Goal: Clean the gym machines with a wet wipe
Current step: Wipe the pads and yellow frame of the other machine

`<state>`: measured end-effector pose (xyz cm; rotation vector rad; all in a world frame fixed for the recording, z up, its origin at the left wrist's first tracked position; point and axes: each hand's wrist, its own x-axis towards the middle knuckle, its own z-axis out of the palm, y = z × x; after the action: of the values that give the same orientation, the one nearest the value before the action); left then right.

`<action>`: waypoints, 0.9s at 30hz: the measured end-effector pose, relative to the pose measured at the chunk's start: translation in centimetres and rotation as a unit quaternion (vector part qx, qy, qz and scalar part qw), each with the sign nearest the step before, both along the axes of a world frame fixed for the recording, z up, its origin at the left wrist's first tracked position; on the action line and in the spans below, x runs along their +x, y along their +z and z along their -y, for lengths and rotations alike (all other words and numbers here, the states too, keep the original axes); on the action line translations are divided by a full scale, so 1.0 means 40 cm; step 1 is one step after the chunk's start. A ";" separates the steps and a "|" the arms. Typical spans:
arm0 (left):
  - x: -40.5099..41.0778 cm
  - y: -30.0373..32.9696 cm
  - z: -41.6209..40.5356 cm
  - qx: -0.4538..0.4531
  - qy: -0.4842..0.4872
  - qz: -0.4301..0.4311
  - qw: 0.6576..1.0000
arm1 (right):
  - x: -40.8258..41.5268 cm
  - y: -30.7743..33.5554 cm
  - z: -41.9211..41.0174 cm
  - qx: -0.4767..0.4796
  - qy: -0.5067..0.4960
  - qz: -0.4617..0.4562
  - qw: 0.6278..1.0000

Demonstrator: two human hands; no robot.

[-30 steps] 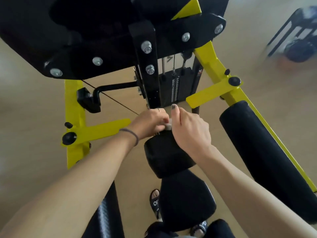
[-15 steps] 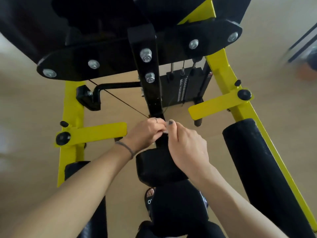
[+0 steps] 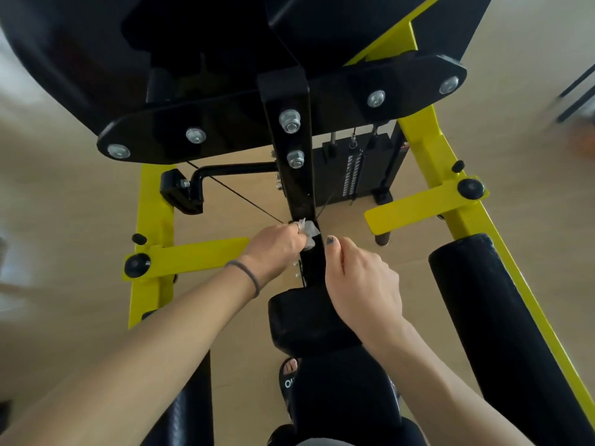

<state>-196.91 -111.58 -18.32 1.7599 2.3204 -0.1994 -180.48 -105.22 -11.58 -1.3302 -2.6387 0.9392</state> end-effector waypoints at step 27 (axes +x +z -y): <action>-0.050 0.035 -0.061 0.374 0.368 0.184 0.831 | -0.169 -0.041 -0.148 -0.363 -0.028 -0.248 0.898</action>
<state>-198.93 -109.13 -16.91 0.8019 2.7040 1.1980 -187.22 -99.29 -13.20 -1.0206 -1.9015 2.0510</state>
